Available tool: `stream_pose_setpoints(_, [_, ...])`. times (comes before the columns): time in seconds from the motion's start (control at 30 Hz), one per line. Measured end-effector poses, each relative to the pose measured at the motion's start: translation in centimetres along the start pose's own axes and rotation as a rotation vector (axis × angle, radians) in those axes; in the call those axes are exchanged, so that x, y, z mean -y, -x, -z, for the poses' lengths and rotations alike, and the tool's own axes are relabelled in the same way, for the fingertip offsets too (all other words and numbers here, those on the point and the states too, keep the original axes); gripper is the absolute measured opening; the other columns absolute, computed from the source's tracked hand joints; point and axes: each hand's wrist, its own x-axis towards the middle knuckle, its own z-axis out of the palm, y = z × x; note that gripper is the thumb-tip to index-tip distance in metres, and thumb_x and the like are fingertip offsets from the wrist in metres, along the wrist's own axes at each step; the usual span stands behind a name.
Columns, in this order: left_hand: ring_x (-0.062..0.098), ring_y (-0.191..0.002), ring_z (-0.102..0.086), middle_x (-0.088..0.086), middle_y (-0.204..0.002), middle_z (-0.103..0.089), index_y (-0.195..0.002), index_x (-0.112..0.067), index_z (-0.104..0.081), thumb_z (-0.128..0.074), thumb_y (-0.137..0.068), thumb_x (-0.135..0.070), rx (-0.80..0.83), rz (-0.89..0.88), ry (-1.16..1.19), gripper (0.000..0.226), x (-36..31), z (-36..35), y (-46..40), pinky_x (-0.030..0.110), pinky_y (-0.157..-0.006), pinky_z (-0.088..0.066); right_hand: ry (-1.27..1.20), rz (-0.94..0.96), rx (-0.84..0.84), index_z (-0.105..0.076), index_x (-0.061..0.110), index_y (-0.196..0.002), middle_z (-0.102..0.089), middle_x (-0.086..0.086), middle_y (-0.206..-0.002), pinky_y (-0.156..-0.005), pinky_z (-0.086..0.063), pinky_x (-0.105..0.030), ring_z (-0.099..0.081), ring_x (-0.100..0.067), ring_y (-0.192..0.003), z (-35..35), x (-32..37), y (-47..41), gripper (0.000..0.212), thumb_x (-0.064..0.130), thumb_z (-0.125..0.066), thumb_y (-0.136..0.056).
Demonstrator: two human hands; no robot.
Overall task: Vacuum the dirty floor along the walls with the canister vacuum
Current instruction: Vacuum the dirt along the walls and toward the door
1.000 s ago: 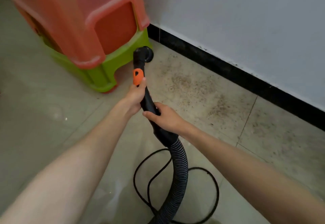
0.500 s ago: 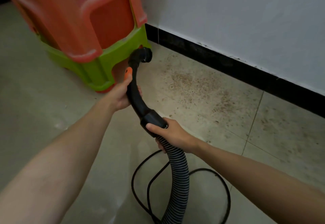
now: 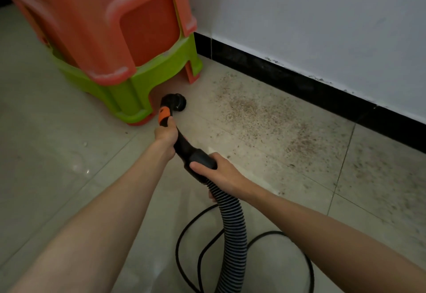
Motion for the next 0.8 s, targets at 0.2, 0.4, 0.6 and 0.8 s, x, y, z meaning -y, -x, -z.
stream_pose_setpoints(0.2, [0.027,-0.08,-0.057,0.015,-0.107,-0.056,-0.134,-0.002,-0.036,-0.043,-0.099,-0.041,0.102,-0.021,0.01,0.052,-0.2,-2.5,-1.2,0.039,-0.078,-0.052,0.073,0.119,-0.193,-0.055,0.016,-0.109,-0.064,-0.005,-0.079,-0.046,-0.053,-0.032,-0.06,-0.02,-0.046,1.2,-0.6,-1.3,0.039,0.047,-0.066,-0.088])
stream_pose_setpoints(0.4, [0.027,-0.087,-0.055,0.013,-0.101,-0.053,-0.13,0.0,-0.04,-0.042,-0.099,-0.039,0.166,-0.036,-0.004,0.049,-0.1,-6.9,-2.0,0.042,-0.088,-0.051,0.035,0.118,-0.273,-0.059,0.019,-0.107,-0.063,-0.003,-0.079,-0.047,-0.055,-0.035,-0.06,-0.02,-0.047,4.1,-2.3,-2.9,0.033,0.043,-0.069,-0.086])
stream_pose_setpoints(0.6, [0.033,-0.11,-0.058,0.018,-0.125,-0.056,-0.135,-0.003,-0.039,-0.042,-0.099,-0.042,0.182,-0.122,-0.134,0.053,-3.0,-12.4,-3.7,0.042,-0.094,-0.05,-0.049,0.16,-0.341,-0.06,0.023,-0.096,-0.062,-0.004,-0.079,-0.043,-0.051,-0.029,-0.058,-0.015,-0.047,8.2,-2.3,-6.4,0.02,0.039,-0.068,-0.088])
stream_pose_setpoints(0.8, [0.03,-0.119,-0.053,0.014,-0.135,-0.05,-0.14,-0.003,-0.035,-0.039,-0.1,-0.041,0.156,-0.205,-0.173,0.055,-6.2,-15.6,-7.0,0.041,-0.101,-0.045,-0.128,0.217,-0.298,-0.06,0.022,-0.085,-0.06,-0.003,-0.074,-0.042,-0.049,-0.027,-0.057,-0.014,-0.044,11.0,-0.8,-11.1,0.019,0.038,-0.068,-0.089])
